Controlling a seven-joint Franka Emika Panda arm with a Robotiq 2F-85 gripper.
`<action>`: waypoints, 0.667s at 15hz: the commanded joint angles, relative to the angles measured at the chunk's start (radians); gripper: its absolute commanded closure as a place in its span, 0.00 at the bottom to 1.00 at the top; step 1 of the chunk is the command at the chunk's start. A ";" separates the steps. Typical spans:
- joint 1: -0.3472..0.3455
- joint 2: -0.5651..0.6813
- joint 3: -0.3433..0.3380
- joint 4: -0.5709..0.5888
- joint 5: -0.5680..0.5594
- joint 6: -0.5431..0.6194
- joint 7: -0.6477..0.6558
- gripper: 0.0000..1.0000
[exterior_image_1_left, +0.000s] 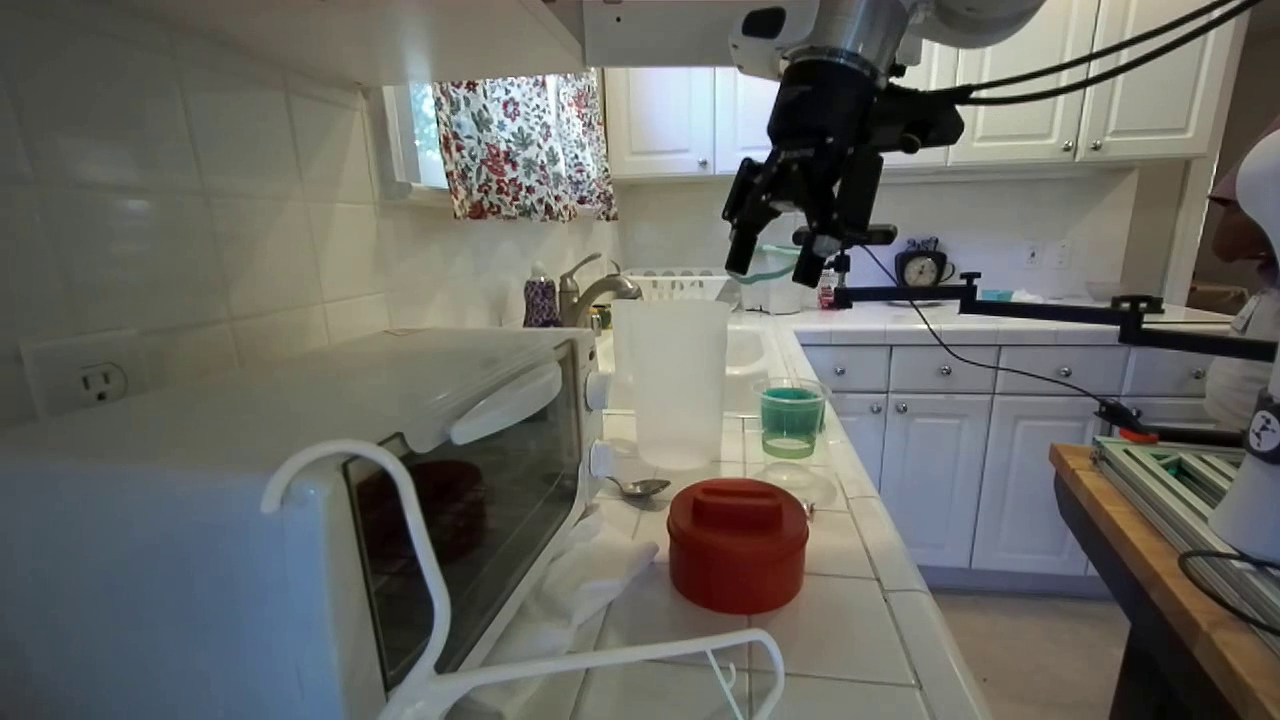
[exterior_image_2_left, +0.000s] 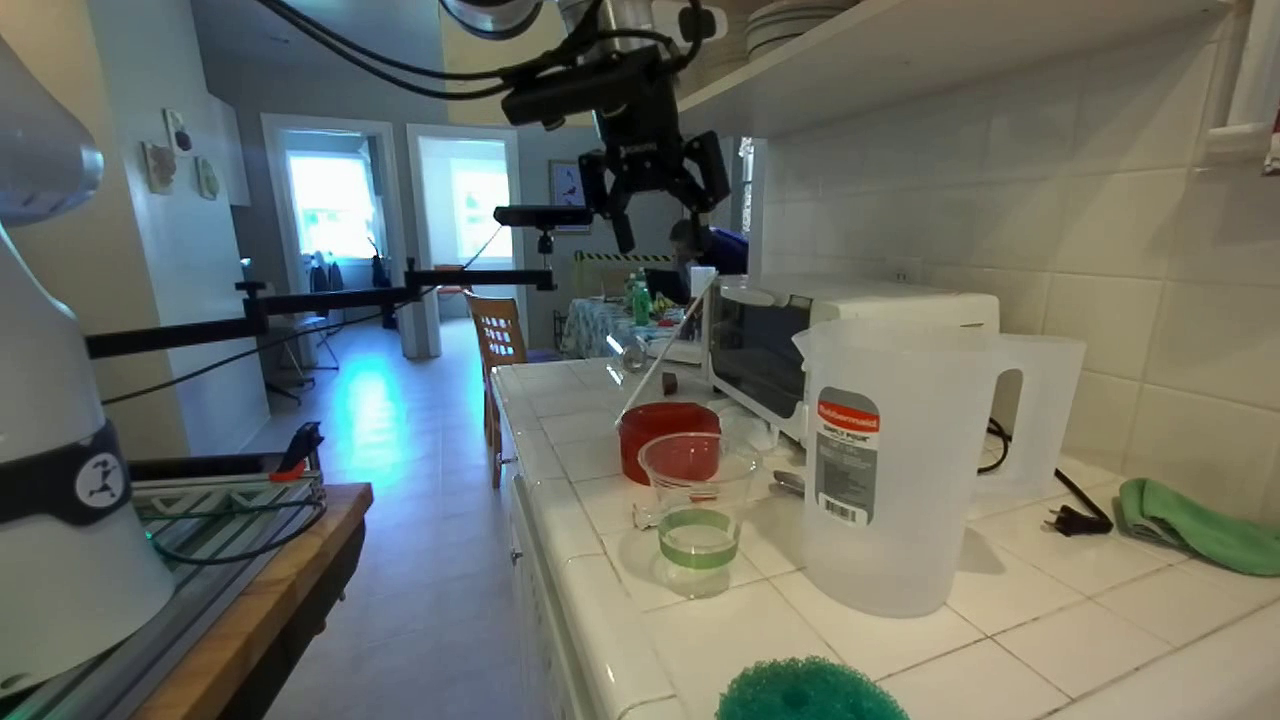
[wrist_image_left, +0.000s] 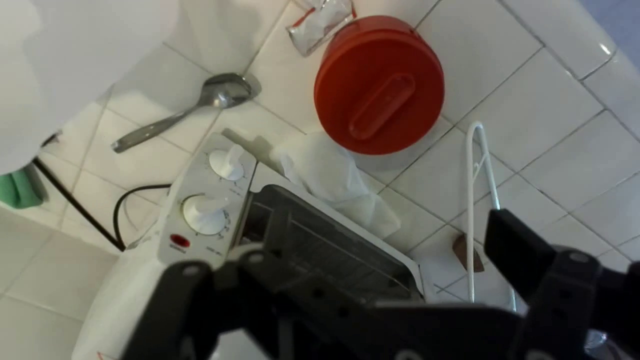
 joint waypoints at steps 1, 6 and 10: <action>-0.012 0.033 -0.065 0.089 0.021 -0.247 -0.009 0.00; -0.093 0.035 -0.108 0.089 0.005 -0.319 -0.008 0.00; -0.085 0.044 -0.092 0.098 0.005 -0.329 0.000 0.00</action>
